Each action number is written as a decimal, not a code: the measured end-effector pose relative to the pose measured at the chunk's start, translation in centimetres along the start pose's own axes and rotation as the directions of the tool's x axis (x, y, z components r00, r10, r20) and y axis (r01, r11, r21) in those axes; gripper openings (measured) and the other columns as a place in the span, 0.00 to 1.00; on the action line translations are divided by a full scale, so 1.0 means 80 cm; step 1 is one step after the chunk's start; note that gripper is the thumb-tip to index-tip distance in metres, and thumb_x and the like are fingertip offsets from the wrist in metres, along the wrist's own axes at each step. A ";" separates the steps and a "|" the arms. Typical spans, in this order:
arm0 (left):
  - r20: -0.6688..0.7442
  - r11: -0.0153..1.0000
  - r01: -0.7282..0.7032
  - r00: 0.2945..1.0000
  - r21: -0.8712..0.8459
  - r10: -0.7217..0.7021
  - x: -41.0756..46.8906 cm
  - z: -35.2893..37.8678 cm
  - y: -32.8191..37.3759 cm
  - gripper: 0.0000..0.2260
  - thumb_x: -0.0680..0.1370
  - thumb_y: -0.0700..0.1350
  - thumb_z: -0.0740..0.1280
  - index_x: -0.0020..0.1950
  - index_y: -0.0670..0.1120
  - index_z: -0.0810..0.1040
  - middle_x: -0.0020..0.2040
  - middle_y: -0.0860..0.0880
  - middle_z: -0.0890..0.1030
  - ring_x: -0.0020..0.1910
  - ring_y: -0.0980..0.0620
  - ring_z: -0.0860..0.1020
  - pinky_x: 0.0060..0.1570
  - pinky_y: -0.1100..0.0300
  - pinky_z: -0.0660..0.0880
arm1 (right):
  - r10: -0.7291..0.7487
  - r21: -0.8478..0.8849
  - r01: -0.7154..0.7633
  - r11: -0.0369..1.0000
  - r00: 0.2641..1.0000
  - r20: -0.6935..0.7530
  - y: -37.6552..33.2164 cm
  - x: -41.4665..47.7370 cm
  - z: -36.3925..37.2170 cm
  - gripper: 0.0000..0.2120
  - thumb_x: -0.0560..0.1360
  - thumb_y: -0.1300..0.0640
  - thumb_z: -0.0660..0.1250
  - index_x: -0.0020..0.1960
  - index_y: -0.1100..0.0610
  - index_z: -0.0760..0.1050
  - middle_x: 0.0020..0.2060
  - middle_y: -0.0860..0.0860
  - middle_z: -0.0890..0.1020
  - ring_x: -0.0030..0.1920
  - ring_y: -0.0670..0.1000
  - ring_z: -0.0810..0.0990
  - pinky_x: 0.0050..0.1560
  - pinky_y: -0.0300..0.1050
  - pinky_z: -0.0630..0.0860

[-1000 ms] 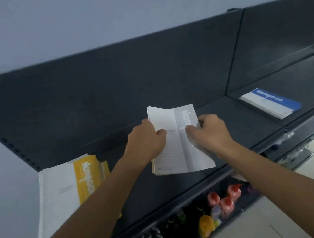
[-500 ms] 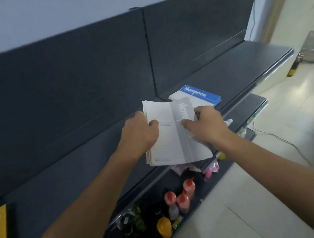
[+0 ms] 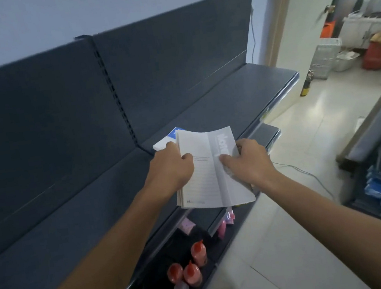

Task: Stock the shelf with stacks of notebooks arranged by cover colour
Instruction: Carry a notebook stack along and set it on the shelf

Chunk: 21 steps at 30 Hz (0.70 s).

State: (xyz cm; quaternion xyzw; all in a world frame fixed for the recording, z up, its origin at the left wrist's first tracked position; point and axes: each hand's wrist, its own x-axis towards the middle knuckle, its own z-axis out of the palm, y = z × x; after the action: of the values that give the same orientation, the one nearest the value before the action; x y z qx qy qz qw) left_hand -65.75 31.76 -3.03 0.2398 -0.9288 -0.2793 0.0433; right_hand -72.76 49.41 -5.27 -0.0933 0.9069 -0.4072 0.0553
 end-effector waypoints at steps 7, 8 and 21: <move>0.025 0.997 -0.066 0.998 0.046 0.065 0.096 0.055 0.077 0.09 0.80 0.49 0.58 0.54 0.46 0.72 0.48 0.47 0.79 0.45 0.46 0.76 0.40 0.52 0.73 | 0.114 -0.030 -0.116 0.993 0.992 -0.060 0.045 0.088 -0.038 0.13 0.74 0.46 0.69 0.53 0.54 0.77 0.47 0.49 0.82 0.44 0.52 0.81 0.40 0.46 0.77; 0.034 0.996 -0.078 0.997 0.053 0.076 0.107 0.064 0.087 0.10 0.80 0.50 0.58 0.55 0.46 0.72 0.49 0.47 0.79 0.46 0.45 0.77 0.43 0.50 0.75 | 0.132 -0.033 -0.134 0.990 0.989 -0.060 0.052 0.098 -0.044 0.13 0.74 0.46 0.69 0.52 0.54 0.76 0.47 0.49 0.82 0.44 0.52 0.81 0.40 0.47 0.77; -0.019 0.993 -0.102 0.994 0.066 0.104 0.200 0.147 0.201 0.10 0.81 0.52 0.61 0.57 0.49 0.74 0.53 0.49 0.81 0.42 0.50 0.78 0.38 0.56 0.72 | 0.092 -0.001 -0.092 0.996 0.996 0.008 0.123 0.219 -0.139 0.11 0.74 0.52 0.67 0.55 0.53 0.76 0.48 0.49 0.83 0.46 0.52 0.81 0.45 0.53 0.82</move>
State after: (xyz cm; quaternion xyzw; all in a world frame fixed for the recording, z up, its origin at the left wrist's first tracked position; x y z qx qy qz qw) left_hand -89.11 41.79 -5.08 0.1960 -0.9480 -0.2435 0.0601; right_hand -93.06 60.13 -5.68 -0.0528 0.9100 -0.4037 0.0778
